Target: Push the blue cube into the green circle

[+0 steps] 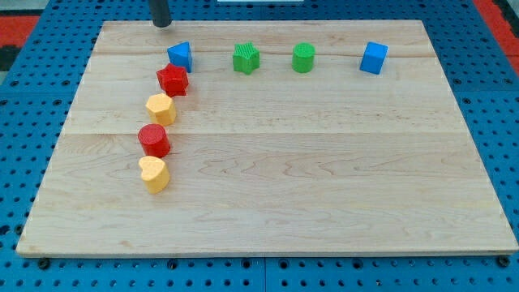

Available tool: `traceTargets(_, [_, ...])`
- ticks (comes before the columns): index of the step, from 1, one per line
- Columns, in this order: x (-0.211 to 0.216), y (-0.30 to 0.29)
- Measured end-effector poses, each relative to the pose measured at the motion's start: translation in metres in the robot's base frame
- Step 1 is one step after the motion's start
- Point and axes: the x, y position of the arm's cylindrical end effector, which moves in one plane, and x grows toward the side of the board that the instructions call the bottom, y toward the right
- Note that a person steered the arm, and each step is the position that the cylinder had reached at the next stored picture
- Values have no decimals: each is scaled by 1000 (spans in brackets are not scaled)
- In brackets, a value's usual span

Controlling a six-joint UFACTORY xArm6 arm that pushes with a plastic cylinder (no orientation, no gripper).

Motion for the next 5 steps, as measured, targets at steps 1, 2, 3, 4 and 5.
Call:
traceTargets(1, [0, 4])
traceTargets(2, [0, 2])
traceTargets(3, [12, 36])
traceTargets(4, [19, 152])
traceTargets(5, [21, 248])
